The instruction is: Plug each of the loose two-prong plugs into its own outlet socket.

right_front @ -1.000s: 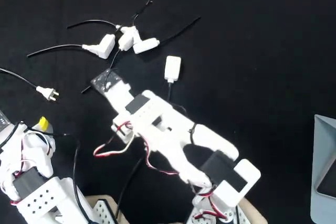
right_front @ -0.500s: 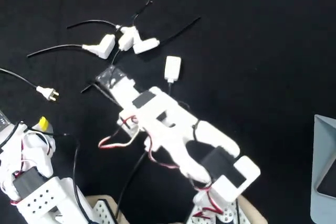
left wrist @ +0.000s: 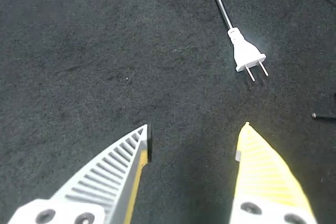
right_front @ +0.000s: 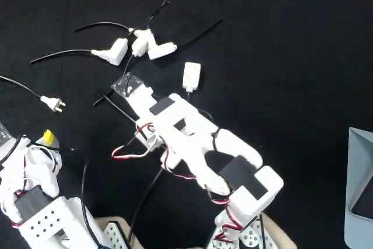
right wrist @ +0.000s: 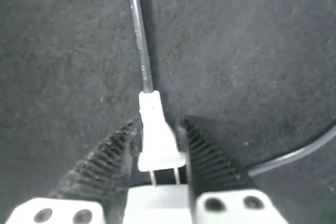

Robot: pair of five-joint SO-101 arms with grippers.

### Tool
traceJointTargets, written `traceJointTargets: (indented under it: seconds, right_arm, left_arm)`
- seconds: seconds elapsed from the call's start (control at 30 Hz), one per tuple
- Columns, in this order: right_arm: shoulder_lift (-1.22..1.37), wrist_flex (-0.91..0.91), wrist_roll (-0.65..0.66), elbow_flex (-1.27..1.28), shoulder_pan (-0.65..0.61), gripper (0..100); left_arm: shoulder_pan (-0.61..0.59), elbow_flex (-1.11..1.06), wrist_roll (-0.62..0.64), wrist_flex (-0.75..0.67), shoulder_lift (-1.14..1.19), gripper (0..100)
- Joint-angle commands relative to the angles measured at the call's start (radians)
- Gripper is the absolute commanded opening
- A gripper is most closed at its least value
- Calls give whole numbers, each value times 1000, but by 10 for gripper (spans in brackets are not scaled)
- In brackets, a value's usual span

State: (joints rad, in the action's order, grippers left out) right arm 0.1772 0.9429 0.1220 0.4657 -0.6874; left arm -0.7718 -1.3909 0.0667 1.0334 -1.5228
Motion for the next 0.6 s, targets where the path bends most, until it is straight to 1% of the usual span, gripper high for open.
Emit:
traceJointTargets:
  seconds: [0.0, 0.17, 0.27, 0.43, 0.57]
  right_arm:
    - [-25, 74, 3, -47, 12, 155]
    - [-35, 78, 2, -51, 15, 145]
    - [-82, 80, 2, -51, 8, 145]
    - [-216, 80, 2, -1, -60, 145]
    - [-260, 64, 5, 64, -104, 146]
  left_arm:
    - [-8, 10, 3, -23, -8, 267]
    - [-7, 10, 3, -23, -8, 267]
    - [-7, 8, 3, -44, -8, 267]
    - [-2, -1, 3, -49, -8, 267]
    - [-2, -1, 3, -49, -8, 267]
